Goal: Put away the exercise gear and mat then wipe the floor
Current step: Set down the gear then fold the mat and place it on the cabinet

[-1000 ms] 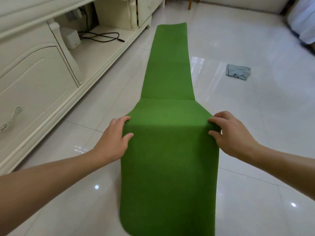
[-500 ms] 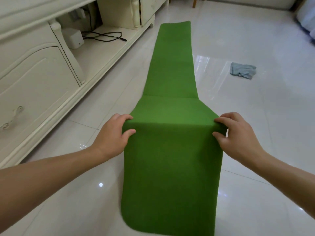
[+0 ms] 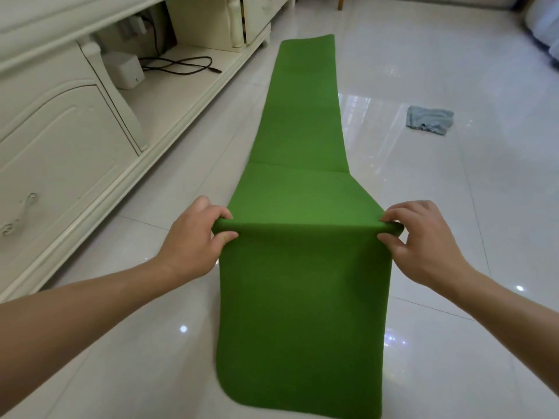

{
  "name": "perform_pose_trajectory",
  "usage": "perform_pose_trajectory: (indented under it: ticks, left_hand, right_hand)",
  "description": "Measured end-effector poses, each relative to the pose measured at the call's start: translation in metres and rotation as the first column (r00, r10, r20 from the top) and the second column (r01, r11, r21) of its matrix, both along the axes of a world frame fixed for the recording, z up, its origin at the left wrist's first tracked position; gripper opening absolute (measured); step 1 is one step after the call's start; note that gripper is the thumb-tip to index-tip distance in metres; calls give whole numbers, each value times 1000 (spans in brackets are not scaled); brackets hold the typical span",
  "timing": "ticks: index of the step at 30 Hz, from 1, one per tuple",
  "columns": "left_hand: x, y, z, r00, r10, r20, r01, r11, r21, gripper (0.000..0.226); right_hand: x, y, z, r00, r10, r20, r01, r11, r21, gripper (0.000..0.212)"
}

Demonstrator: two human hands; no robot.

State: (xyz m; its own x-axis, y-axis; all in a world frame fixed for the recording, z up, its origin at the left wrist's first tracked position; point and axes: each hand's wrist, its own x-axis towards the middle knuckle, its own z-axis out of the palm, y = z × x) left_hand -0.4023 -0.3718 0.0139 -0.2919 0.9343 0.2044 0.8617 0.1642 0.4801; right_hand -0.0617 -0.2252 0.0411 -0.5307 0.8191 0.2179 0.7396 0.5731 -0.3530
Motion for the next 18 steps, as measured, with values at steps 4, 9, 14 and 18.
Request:
perform_pose_trajectory:
  ticks: [4, 9, 14, 18]
  left_hand:
    - [-8, -4, 2, 995, -96, 14, 97, 995, -8, 22]
    - [-10, -13, 9, 988, -128, 89, 131, 991, -28, 23]
    - [-9, -20, 17, 992, -94, 86, 100, 993, -66, 18]
    - [-9, -24, 20, 995, -74, 72, 80, 993, -89, 21]
  right_hand:
    - [3, -5, 2, 998, 26, -49, -29, 998, -61, 25]
    - [2, -13, 8, 996, 33, -79, -37, 998, -51, 20]
    - [1, -19, 11, 994, 28, -103, -36, 996, -76, 18]
    - [0, -22, 13, 993, 18, -119, -31, 994, -109, 20]
